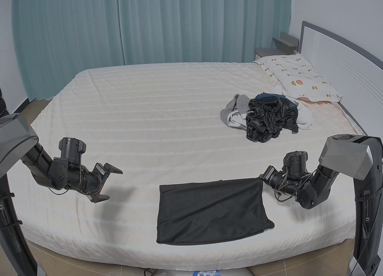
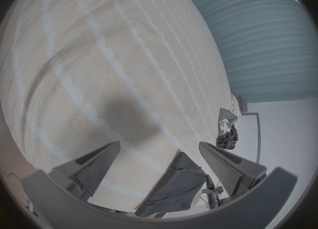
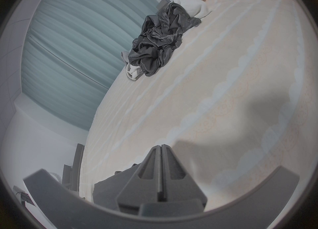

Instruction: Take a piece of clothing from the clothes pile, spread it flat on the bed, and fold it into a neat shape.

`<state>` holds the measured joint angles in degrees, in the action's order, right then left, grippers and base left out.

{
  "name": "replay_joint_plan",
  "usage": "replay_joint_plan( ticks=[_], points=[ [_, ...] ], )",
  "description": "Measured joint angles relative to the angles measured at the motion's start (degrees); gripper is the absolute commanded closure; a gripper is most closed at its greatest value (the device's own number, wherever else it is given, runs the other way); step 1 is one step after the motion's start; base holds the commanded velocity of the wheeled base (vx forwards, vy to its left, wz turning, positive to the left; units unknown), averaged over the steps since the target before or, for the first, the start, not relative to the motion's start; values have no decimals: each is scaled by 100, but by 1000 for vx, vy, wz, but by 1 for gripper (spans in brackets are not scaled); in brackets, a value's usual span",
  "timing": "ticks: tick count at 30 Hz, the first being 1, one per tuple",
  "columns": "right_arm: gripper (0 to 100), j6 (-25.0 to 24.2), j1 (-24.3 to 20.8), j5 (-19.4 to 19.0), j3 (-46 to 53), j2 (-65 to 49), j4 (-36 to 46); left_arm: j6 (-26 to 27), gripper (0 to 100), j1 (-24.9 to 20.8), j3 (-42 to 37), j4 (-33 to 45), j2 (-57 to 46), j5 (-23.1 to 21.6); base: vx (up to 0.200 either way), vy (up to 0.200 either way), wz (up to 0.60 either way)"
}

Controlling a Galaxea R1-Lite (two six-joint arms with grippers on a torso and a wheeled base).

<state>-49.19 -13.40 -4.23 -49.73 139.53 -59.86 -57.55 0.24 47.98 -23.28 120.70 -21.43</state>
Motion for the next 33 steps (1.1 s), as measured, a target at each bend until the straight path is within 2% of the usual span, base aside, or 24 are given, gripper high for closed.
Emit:
replay_joint_plan(
  ticks=[2,3,13,20,26,33],
  points=[
    [100,6,6,10,6,-4,-11,5,0,0,2,-2,0,0,0,0,0],
    [0,11,6,7,20,-9,-13,7,0,-2,2,0,2,-2,0,0,0],
    [0,105,0,10,323,-224,-63,13,0,-9,-5,-4,24,46,0,0,0],
    [0,156,-13,10,1290,-933,-85,-34,0,-51,-16,-11,20,219,0,0,0],
    [0,123,-22,73,2454,-1641,-332,-74,0,-158,-74,-6,-9,250,0,-200,0],
    [0,-10,87,421,3906,-2233,-1517,-113,0,-399,-250,-9,-118,244,0,-200,0]
  ],
)
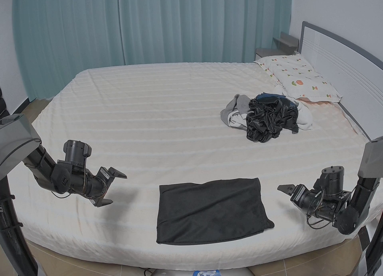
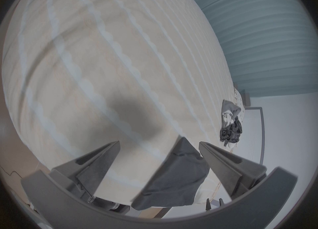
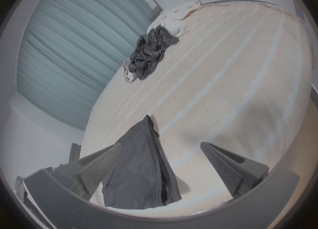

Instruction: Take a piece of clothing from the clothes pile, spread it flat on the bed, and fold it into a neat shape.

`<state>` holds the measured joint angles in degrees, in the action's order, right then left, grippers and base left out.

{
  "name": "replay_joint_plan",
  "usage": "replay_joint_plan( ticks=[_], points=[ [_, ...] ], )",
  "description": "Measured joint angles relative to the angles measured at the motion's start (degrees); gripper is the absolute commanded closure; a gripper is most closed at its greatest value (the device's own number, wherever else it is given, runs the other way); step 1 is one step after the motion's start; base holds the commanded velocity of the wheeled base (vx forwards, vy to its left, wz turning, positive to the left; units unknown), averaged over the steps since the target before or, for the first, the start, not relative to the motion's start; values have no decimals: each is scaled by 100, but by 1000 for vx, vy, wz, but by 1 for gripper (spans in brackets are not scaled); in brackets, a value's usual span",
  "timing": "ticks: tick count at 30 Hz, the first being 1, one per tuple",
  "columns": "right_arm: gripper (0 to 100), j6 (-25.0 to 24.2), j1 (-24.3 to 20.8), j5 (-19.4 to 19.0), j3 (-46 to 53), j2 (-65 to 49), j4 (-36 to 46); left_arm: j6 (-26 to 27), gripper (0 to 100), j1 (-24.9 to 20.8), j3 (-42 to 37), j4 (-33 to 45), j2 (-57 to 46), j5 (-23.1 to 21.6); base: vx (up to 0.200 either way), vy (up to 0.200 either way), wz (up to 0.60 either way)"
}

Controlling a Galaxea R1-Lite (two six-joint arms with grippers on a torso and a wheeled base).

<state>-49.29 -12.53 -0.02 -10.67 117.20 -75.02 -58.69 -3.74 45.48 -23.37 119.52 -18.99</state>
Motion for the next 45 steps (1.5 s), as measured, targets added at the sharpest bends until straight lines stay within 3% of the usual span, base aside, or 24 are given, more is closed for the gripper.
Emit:
replay_joint_plan(
  ticks=[6,10,19,31,39,45],
  points=[
    [0,-83,50,293,817,-240,-1042,-123,0,-245,-177,2,-141,-11,0,-167,0],
    [0,-118,29,560,924,-295,-1057,-126,0,-334,-227,-52,-194,-13,0,0,0],
    [0,-140,-85,744,965,-325,-1048,-27,0,-345,-316,-745,-199,15,0,0,0],
    [0,-145,-139,746,965,-279,-1051,1525,0,-590,-1009,-2119,190,28,0,0,0],
    [0,-439,-224,728,965,-215,-1064,1723,0,-1150,-1453,-2976,621,466,0,0,0],
    [0,-450,-319,728,965,-216,-1087,1868,0,-1248,-1573,-3156,833,606,0,0,0]
  ],
)
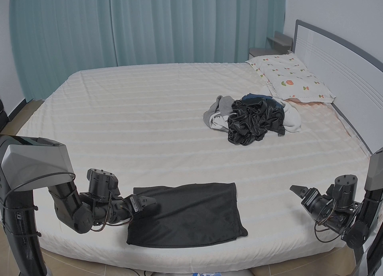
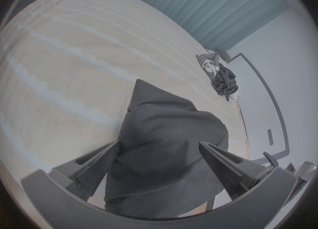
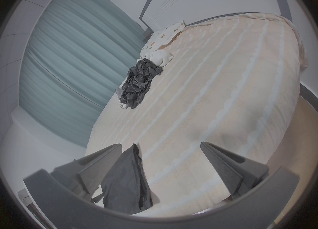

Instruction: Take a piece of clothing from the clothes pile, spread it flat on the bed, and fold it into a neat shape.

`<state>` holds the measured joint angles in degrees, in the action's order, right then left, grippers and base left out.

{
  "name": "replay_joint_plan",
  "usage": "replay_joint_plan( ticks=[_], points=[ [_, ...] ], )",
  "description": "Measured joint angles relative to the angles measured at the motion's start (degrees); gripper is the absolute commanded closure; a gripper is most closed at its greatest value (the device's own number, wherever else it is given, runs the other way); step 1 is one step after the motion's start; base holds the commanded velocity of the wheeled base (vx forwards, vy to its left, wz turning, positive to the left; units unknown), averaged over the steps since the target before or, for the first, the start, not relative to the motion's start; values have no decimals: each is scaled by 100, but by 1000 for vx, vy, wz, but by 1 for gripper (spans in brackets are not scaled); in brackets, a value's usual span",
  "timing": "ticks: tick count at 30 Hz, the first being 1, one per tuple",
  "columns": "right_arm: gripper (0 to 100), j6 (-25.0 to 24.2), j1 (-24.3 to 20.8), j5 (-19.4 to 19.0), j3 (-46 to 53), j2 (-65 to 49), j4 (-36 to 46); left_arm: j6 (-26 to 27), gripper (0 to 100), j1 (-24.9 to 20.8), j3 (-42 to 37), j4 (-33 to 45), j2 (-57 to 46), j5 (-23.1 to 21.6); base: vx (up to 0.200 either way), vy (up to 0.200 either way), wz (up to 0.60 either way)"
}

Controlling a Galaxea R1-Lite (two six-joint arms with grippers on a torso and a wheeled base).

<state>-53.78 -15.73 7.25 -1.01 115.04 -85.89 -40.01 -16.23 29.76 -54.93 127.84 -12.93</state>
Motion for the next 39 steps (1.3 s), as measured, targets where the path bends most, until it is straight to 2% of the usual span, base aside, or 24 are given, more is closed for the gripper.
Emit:
replay_joint_plan(
  ticks=[18,22,29,30,39],
  points=[
    [0,-9,-54,2,0,0,15,119,0,156,-211,-24,-23,-9,0,0,0],
    [0,-11,-56,5,0,0,15,323,0,143,-263,-28,-11,-26,0,0,0],
    [0,-16,-89,5,0,1,22,319,0,18,-223,-137,46,-89,0,0,0],
    [0,-16,-94,5,0,4,23,317,100,9,-228,-183,52,-105,0,0,0],
    [0,-18,-94,5,0,4,23,268,100,13,-357,-646,154,-197,0,0,0]
  ],
)
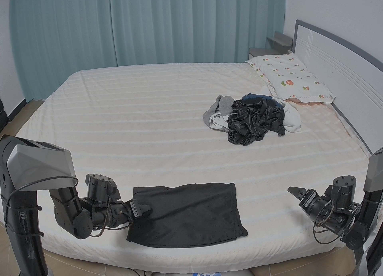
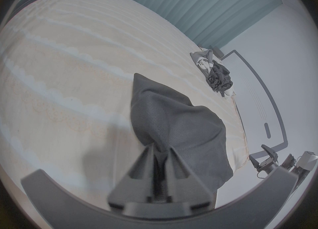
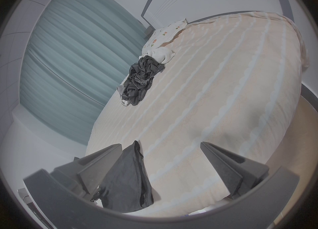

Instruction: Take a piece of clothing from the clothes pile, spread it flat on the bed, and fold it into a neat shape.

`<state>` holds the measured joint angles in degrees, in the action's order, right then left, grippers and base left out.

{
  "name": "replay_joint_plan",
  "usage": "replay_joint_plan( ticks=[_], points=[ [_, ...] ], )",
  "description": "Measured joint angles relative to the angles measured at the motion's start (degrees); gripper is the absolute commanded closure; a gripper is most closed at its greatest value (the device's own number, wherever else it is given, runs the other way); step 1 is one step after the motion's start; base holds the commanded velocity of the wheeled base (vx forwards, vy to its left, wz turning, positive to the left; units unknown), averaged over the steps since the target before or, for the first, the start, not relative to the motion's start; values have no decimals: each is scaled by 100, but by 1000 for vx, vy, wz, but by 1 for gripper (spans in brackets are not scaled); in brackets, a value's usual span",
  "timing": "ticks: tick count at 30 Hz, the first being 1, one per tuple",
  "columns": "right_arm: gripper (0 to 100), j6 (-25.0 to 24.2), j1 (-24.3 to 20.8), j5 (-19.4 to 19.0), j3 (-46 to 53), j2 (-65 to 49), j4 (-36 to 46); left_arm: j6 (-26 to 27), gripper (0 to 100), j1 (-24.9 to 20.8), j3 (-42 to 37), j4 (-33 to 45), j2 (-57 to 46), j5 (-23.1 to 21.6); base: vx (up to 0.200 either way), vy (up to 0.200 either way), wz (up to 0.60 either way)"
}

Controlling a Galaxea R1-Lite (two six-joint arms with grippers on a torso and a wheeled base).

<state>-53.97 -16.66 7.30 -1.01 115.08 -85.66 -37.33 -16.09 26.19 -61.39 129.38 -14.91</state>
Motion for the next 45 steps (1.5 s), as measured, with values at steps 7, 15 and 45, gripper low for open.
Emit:
replay_joint_plan(
  ticks=[7,15,45],
  points=[
    [0,-6,7,0,0,7,0,-39,100,52,-221,-13,-35,0,0,0,0],
    [0,-6,7,0,0,7,5,-279,100,218,-343,-11,-206,16,0,0,0],
    [0,-79,-1,0,0,13,10,-310,100,516,-634,-9,-438,51,0,187,0]
  ],
)
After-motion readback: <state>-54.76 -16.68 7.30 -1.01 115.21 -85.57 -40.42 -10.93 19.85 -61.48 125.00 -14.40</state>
